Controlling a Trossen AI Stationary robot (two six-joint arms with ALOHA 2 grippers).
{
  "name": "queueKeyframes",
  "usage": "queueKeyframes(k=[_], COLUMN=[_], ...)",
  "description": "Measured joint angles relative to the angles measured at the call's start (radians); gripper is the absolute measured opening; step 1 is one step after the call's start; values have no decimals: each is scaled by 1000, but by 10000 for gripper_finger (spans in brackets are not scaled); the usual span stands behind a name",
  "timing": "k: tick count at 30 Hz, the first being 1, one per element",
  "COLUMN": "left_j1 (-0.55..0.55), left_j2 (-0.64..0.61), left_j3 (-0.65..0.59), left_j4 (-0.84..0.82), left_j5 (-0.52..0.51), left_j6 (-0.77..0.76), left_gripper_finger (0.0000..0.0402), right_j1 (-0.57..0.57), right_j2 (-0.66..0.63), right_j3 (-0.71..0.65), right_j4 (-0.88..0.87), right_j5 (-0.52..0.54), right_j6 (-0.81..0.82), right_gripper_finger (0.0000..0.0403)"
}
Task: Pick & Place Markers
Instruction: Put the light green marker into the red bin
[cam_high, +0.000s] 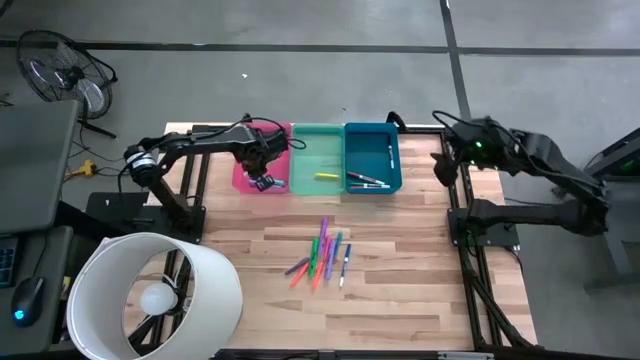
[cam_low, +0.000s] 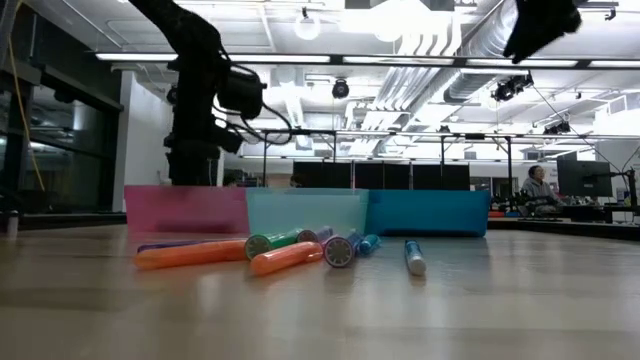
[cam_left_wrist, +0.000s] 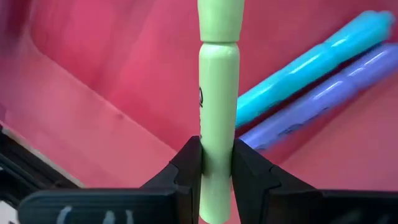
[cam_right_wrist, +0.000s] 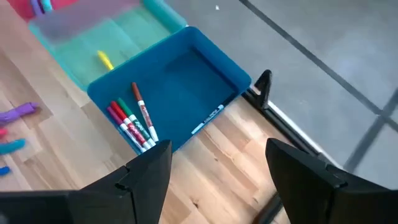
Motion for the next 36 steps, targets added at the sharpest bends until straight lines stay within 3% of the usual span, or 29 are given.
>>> queueKeyframes(k=[13, 17, 23, 32, 36], left_j1=[0, 0, 0, 0, 0], left_j2=[110, 126, 130, 130, 130], left_j3=[0, 2, 2, 3, 3], left_j4=[-9, -7, 5, 90, 121], left_j5=[-19, -21, -27, -19, -19], left_j6=[168, 237, 371, 513, 554], left_gripper_finger=[57, 57, 57, 57, 57], right_j1=[0, 0, 0, 0, 0], right_j2=[-411, -499, -578, -580, -580], right_j3=[-450, -564, -680, -685, -685], right_j4=[396, 448, 506, 527, 526], right_j5=[-363, -418, -425, -372, -369], right_j6=[127, 181, 222, 326, 299], right_gripper_finger=[250, 250, 250, 250, 250])
